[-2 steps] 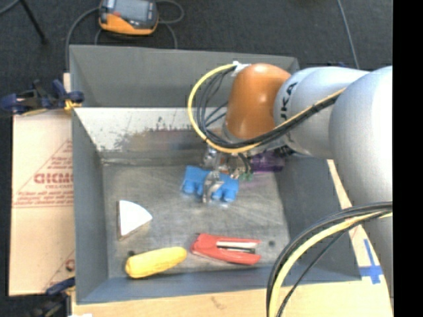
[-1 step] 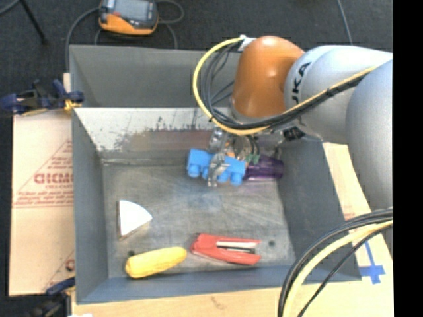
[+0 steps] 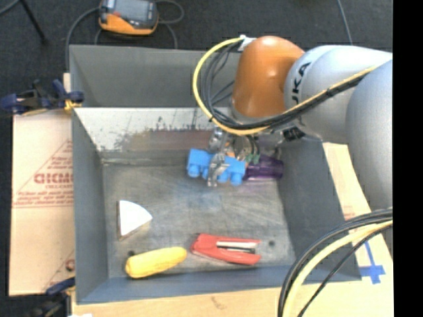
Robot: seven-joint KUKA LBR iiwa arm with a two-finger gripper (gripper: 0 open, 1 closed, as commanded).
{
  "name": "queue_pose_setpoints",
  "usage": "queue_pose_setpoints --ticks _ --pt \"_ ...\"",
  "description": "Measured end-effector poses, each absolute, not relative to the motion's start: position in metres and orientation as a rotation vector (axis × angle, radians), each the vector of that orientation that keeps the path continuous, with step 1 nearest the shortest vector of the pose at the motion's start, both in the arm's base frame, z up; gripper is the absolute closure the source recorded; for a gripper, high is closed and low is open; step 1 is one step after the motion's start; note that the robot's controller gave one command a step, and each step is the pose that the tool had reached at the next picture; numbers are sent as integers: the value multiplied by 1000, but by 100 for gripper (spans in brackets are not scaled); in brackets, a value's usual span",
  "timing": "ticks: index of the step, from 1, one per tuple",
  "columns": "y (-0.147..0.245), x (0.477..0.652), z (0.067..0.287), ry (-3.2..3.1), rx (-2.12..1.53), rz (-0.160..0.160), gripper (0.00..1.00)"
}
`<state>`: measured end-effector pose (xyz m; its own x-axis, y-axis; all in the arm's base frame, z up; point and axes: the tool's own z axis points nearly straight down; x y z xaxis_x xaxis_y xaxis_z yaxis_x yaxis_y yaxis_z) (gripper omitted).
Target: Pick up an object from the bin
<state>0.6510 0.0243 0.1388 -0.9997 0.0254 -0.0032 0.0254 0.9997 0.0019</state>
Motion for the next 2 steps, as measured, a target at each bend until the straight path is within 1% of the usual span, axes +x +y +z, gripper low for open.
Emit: queue_pose_setpoints --ticks 1,2 --pt "24 651 138 3138 38 3 100" --pt "28 635 97 3132 -275 -6 100"
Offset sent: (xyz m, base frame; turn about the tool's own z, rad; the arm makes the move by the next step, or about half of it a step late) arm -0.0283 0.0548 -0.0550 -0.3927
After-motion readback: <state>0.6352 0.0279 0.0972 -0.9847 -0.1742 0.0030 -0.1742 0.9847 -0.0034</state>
